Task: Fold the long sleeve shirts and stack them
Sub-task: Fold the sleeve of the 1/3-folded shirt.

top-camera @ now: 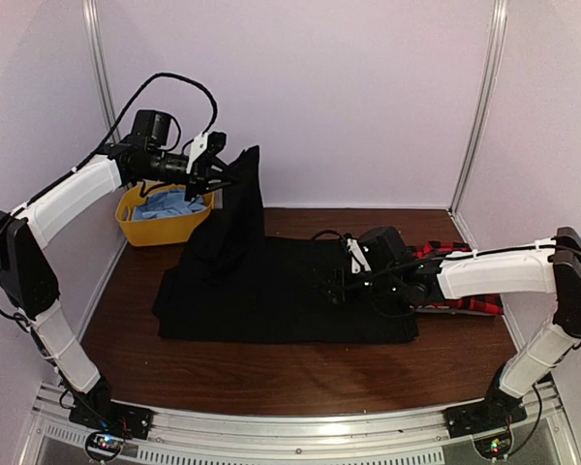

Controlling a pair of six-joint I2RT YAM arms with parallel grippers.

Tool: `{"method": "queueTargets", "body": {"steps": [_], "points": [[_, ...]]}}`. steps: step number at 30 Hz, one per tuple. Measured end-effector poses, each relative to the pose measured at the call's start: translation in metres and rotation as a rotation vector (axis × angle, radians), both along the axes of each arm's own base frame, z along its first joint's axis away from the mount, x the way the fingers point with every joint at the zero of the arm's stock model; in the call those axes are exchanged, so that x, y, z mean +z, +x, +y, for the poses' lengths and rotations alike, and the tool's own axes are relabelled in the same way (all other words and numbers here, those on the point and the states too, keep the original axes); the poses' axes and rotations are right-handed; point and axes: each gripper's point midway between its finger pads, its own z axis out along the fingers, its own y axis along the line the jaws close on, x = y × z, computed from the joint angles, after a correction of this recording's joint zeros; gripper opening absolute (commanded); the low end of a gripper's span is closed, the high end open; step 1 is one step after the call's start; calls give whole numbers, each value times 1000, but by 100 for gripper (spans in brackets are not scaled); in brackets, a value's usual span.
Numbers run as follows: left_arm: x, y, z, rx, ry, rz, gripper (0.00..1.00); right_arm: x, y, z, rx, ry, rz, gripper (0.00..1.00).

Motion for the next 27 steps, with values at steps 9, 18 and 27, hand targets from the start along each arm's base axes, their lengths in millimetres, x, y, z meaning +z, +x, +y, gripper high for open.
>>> {"method": "queueTargets", "body": {"steps": [9,18,27], "points": [[-43,-25,-5,-40,2,190,6,-13,-6,-5,-3,-8,23,60],[-93,-66,-16,22,44,396,5,-12,-8,0,6,40,32,60],[-84,-63,-24,81,54,396,1,-18,-12,-1,4,51,53,60]]}}
